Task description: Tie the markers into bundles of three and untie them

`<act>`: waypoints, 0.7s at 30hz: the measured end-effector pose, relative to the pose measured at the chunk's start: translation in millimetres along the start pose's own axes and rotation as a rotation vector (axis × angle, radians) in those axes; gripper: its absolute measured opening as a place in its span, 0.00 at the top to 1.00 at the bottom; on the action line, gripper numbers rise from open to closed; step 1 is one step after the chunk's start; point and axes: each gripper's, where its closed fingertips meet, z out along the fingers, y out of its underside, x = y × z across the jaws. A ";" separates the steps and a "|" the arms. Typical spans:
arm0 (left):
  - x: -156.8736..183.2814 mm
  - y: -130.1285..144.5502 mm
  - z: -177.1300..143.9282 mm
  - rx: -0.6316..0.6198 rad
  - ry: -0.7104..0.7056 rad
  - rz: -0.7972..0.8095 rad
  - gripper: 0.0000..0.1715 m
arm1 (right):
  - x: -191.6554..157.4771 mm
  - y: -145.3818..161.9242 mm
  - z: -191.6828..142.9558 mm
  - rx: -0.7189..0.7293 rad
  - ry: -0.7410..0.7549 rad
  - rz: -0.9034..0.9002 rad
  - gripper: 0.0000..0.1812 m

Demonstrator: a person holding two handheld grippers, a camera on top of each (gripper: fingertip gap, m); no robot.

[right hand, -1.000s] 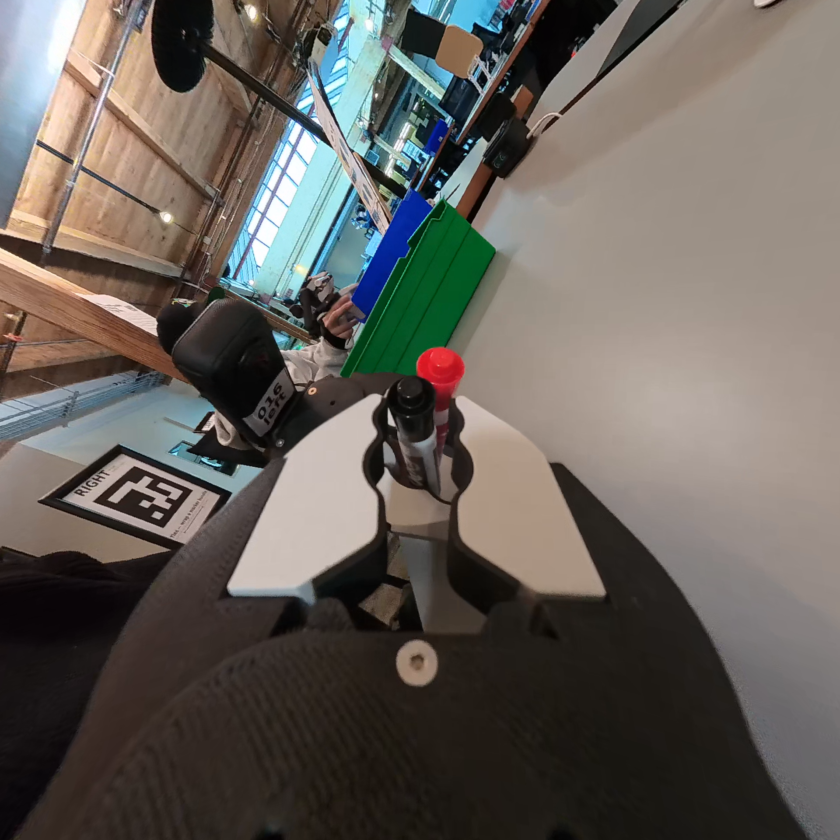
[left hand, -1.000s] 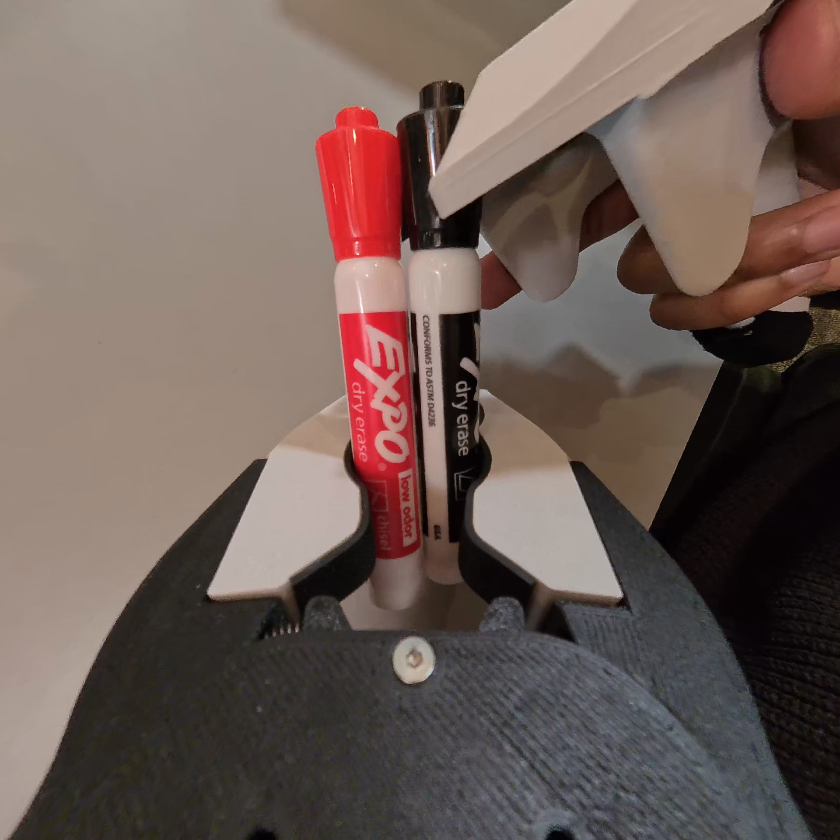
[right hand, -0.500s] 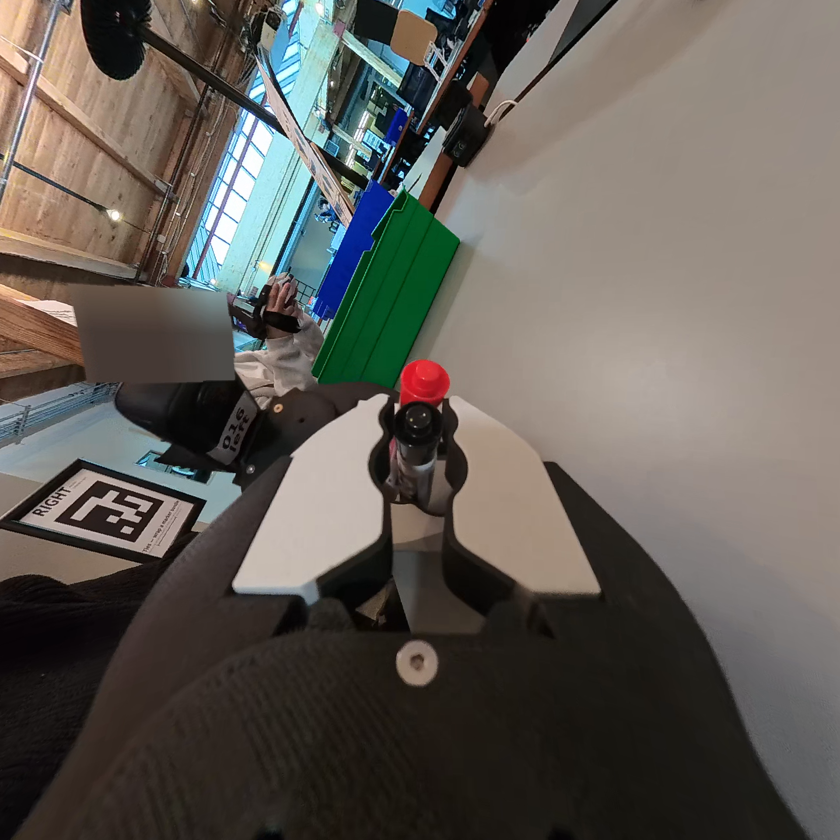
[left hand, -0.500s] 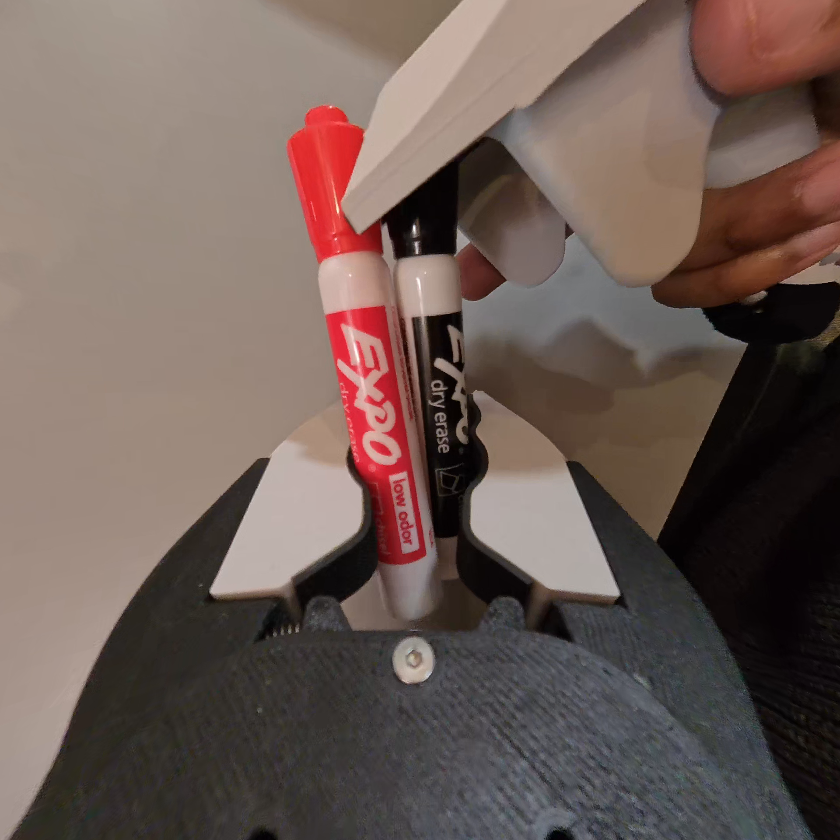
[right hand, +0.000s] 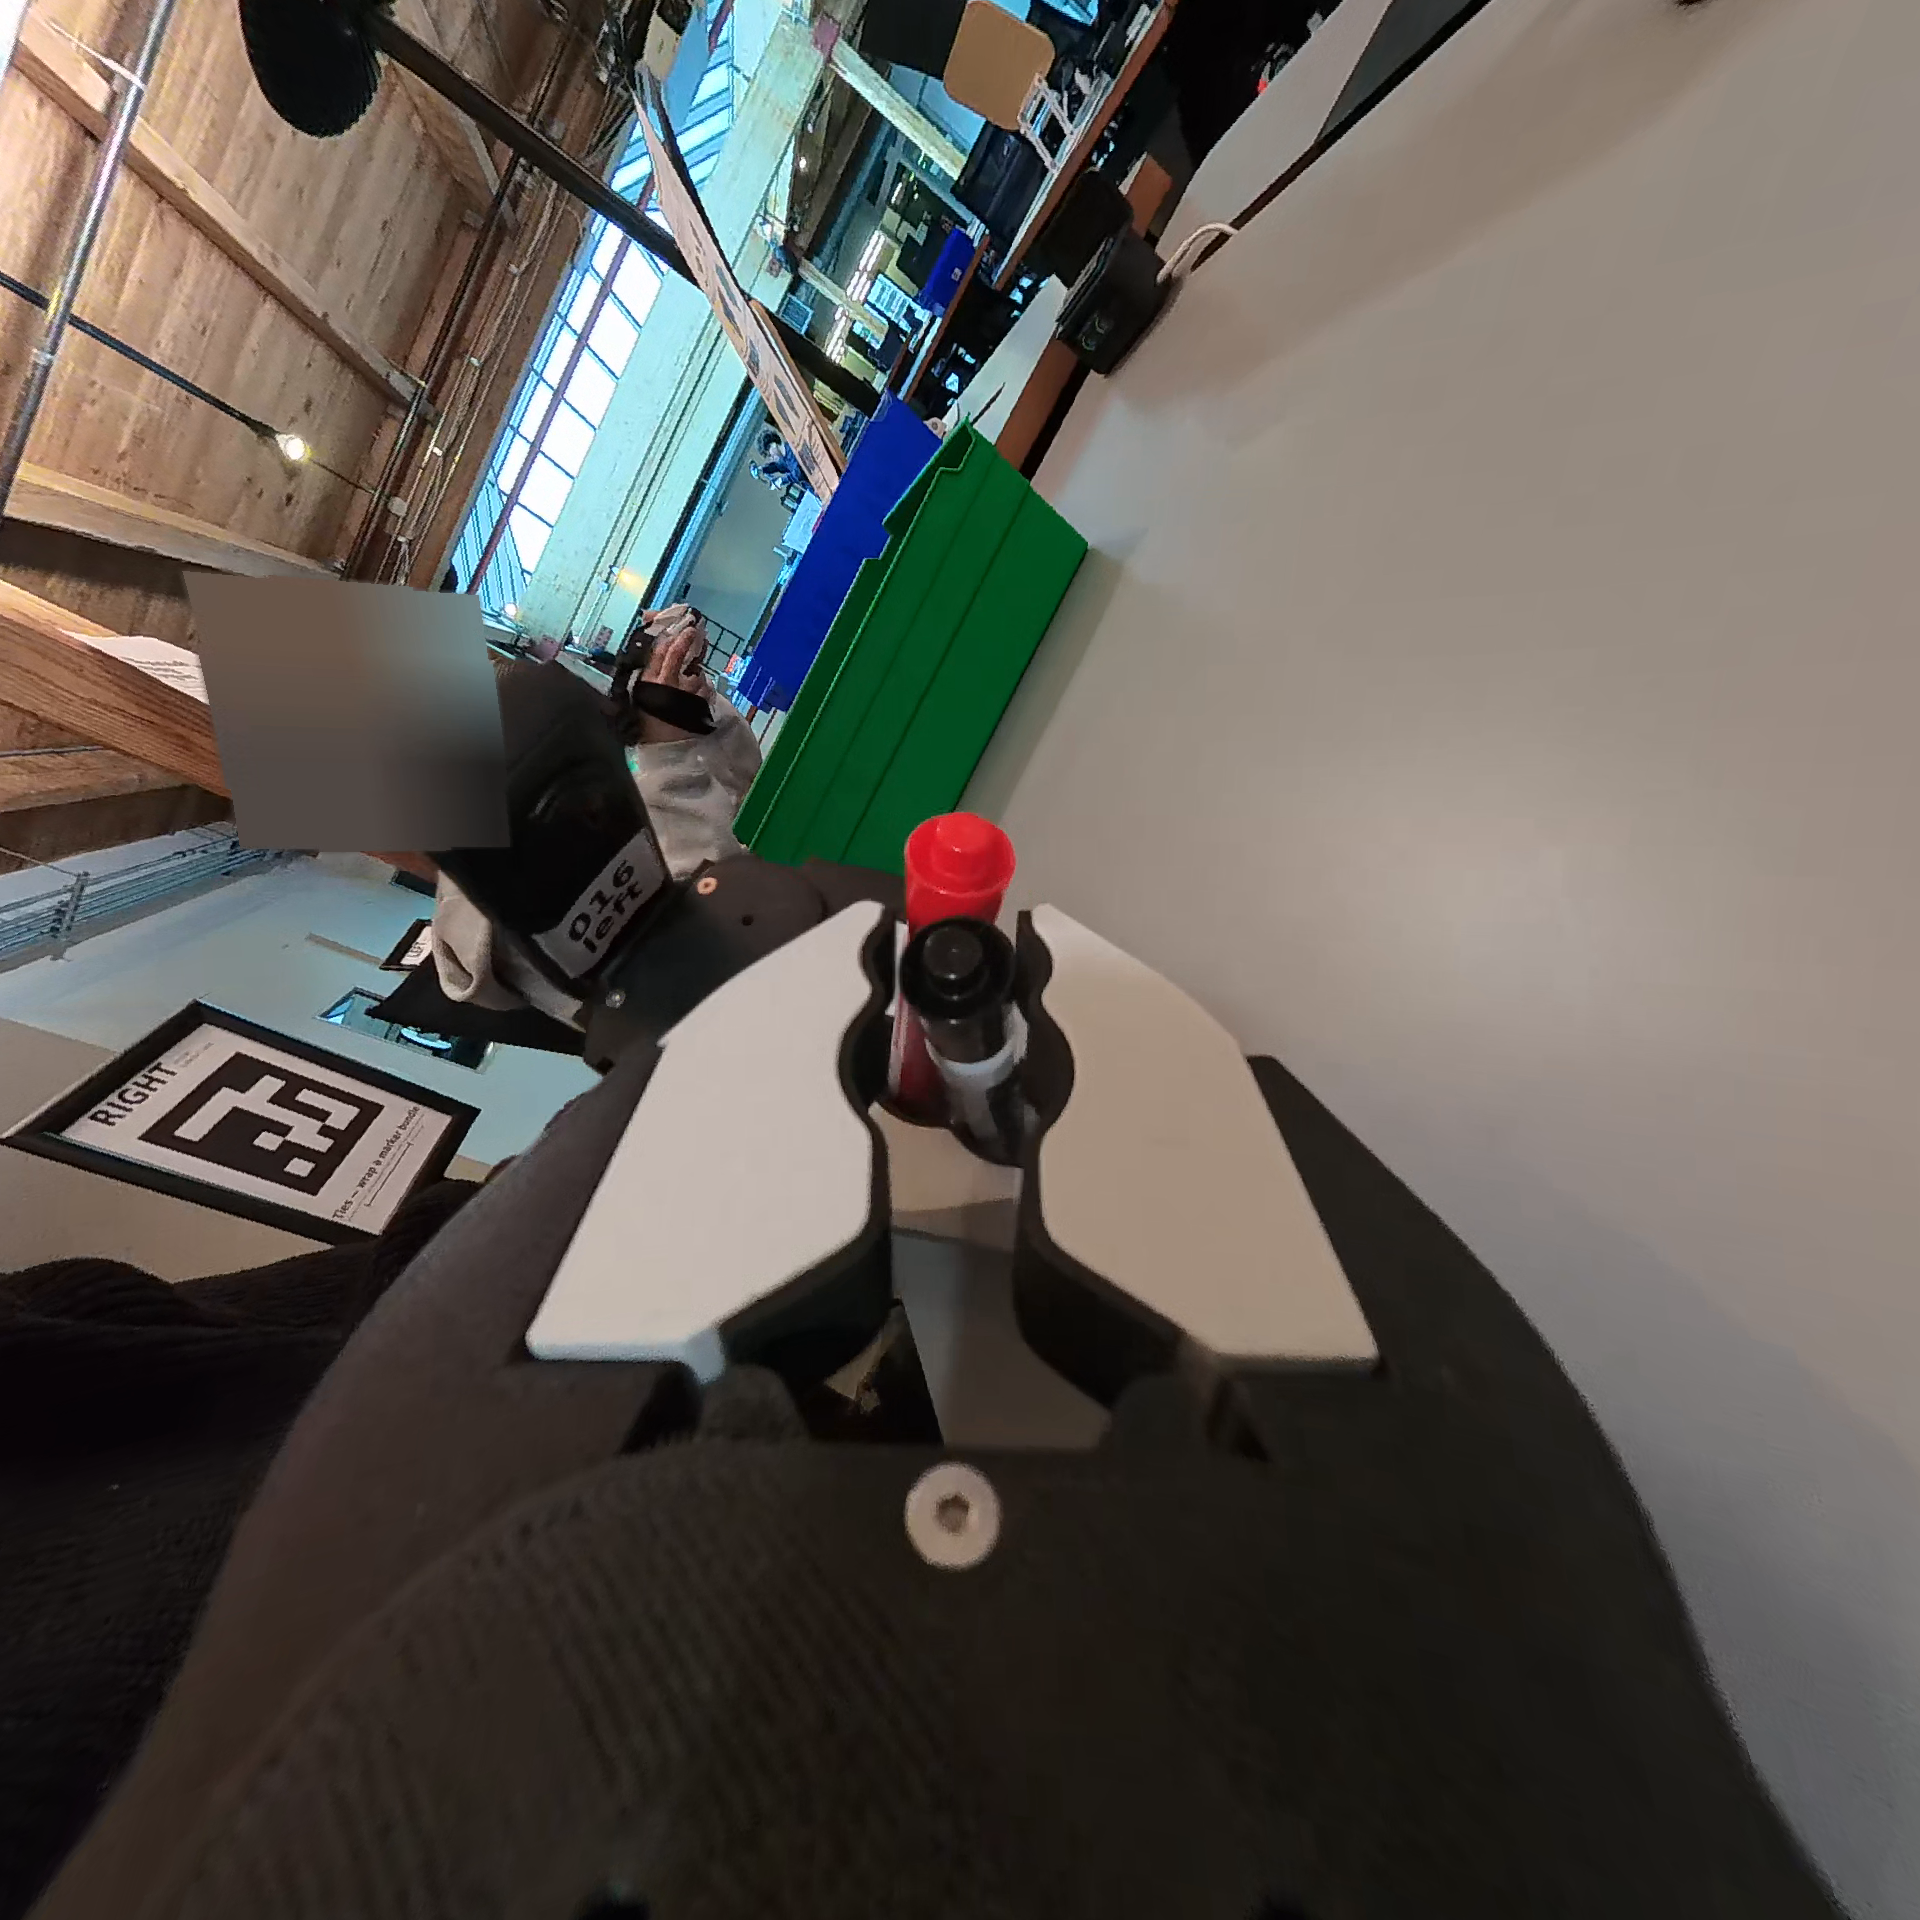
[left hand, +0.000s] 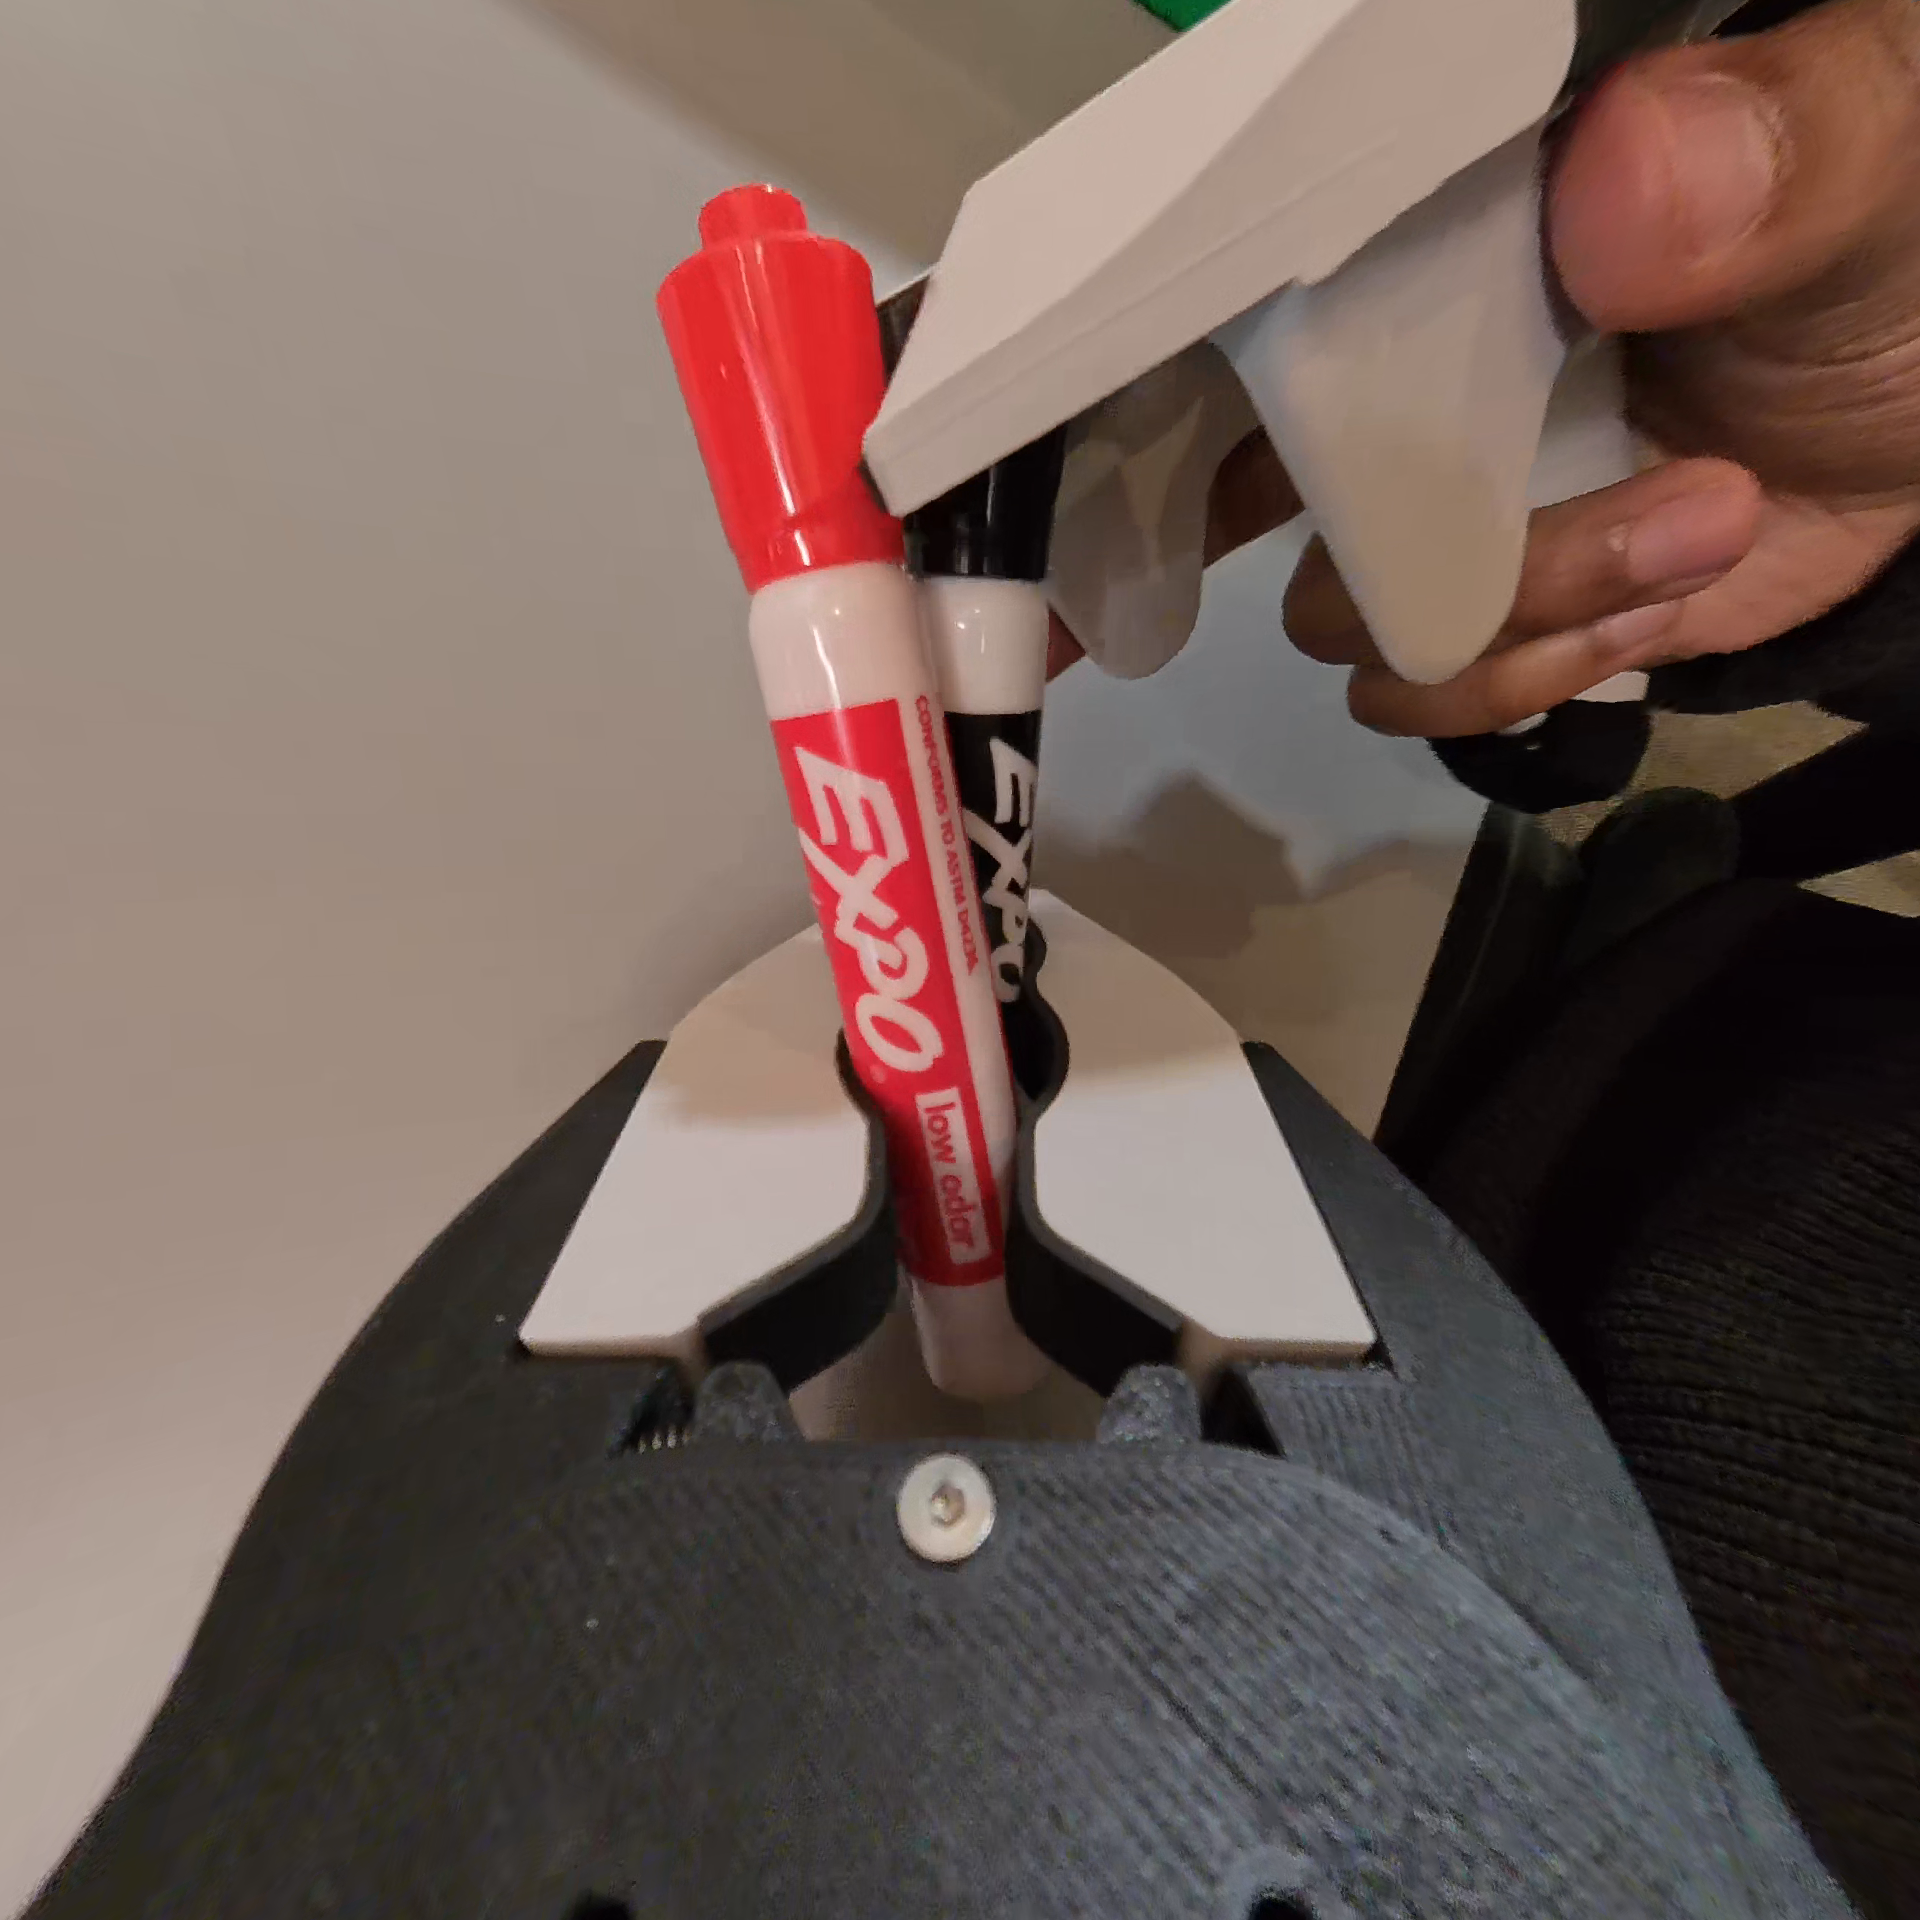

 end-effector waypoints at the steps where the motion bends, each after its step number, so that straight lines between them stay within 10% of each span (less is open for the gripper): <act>1: 2.5 -1.0 -0.4 0.006 0.026 -0.020 0.89 | 0.0 -0.8 -0.6 -0.006 0.000 -0.009 0.86; 12: -13.7 14.1 -9.1 -0.116 -0.041 0.044 0.88 | -12.4 -24.6 -31.6 -0.091 0.065 -0.544 0.78; 21: 16.6 48.5 -8.3 -0.377 0.039 0.222 0.88 | -15.4 44.8 -17.4 -0.467 0.178 -1.198 0.82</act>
